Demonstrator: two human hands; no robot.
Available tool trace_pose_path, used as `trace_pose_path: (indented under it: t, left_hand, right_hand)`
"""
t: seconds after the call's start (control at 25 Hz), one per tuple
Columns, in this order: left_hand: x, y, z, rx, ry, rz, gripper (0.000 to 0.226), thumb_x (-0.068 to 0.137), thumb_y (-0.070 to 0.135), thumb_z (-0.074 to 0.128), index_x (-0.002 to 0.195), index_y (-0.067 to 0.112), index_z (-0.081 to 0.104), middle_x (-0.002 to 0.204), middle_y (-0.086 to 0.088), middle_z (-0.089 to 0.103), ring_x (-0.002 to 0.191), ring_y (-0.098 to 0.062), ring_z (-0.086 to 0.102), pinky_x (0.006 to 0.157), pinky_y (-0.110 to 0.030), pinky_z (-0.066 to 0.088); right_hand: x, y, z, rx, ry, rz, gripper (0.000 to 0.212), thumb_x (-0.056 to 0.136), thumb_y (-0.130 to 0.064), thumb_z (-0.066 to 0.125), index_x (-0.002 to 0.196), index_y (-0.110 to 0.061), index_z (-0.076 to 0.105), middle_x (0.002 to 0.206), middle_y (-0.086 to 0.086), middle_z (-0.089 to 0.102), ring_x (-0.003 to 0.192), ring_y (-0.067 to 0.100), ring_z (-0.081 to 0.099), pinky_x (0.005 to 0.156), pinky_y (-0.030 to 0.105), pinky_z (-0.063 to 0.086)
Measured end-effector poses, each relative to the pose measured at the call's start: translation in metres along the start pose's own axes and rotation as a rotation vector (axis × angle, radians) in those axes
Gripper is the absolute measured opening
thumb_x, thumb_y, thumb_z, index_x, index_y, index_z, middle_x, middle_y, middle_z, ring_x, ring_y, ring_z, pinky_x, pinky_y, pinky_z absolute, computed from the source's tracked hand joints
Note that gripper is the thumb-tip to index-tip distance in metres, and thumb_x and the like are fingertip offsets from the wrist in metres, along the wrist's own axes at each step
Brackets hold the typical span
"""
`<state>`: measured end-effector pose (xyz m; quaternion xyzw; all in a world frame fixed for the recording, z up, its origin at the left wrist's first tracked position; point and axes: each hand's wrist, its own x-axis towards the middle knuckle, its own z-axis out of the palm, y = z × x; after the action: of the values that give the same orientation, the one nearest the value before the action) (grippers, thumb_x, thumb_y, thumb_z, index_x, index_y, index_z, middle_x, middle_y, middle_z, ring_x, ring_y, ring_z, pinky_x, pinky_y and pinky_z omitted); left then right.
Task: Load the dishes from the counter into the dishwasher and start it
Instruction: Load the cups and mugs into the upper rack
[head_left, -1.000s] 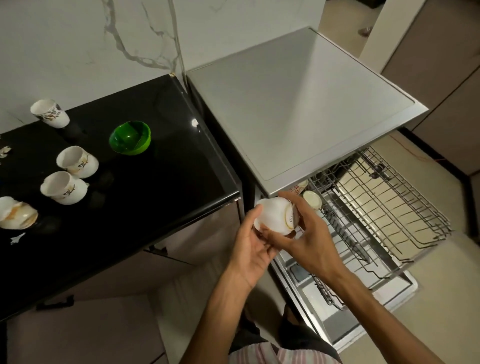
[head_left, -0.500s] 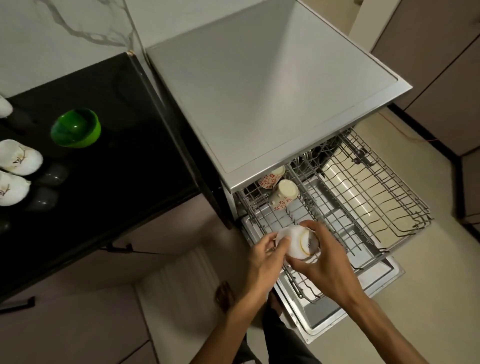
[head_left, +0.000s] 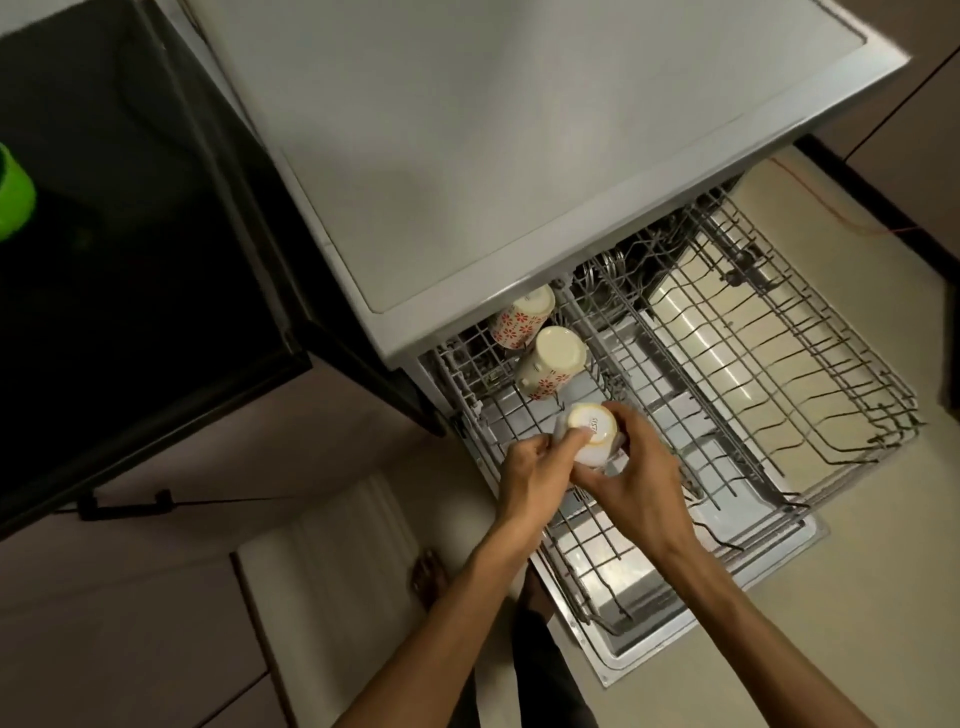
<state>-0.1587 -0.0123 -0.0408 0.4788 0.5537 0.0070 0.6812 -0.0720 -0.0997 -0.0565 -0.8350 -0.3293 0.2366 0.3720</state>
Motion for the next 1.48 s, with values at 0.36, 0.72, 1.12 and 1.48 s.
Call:
trace_pose_path:
  t: [0.36, 0.72, 1.12, 1.48]
  left_hand:
    - [0.089, -0.025, 0.022, 0.043, 0.058, -0.017, 0.029, 0.093, 0.045, 0.058, 0.098, 0.017, 0.061, 0.094, -0.002, 0.063, 0.082, -0.012, 0.057, 0.069, -0.024, 0.043]
    - [0.131, -0.043, 0.037, 0.023, 0.143, -0.035, 0.046, 0.092, 0.047, 0.058, 0.120, 0.011, 0.065, 0.113, -0.005, 0.068, 0.090, -0.016, 0.058, 0.058, -0.017, 0.037]
    - [0.152, -0.053, 0.043, 0.106, 0.173, -0.042, 0.049, 0.091, 0.051, 0.057, 0.119, 0.012, 0.064, 0.107, -0.001, 0.062, 0.082, -0.011, 0.053, 0.051, -0.014, 0.032]
    - [0.152, -0.065, 0.040, 0.227, 0.096, -0.030, 0.060, 0.081, 0.057, 0.063, 0.121, 0.013, 0.060, 0.116, -0.009, 0.065, 0.096, -0.018, 0.062, 0.060, -0.022, 0.045]
  right_hand:
    - [0.060, 0.052, 0.042, -0.046, -0.026, 0.029, 0.072, 0.072, -0.026, 0.085, 0.133, -0.011, 0.049, 0.121, 0.003, 0.063, 0.099, 0.006, 0.051, 0.069, 0.002, 0.033]
    - [0.084, 0.078, 0.053, -0.085, -0.098, 0.035, 0.071, 0.073, -0.024, 0.084, 0.133, -0.010, 0.049, 0.122, 0.005, 0.064, 0.102, 0.010, 0.055, 0.079, 0.020, 0.042]
    - [0.096, 0.093, 0.057, -0.081, -0.197, 0.078, 0.068, 0.074, -0.024, 0.082, 0.131, -0.011, 0.047, 0.123, 0.006, 0.062, 0.102, 0.013, 0.057, 0.076, 0.016, 0.045]
    - [0.090, 0.104, 0.058, -0.151, -0.249, 0.099, 0.065, 0.076, -0.021, 0.081, 0.131, -0.011, 0.045, 0.115, 0.005, 0.062, 0.091, 0.011, 0.054, 0.054, 0.005, 0.038]
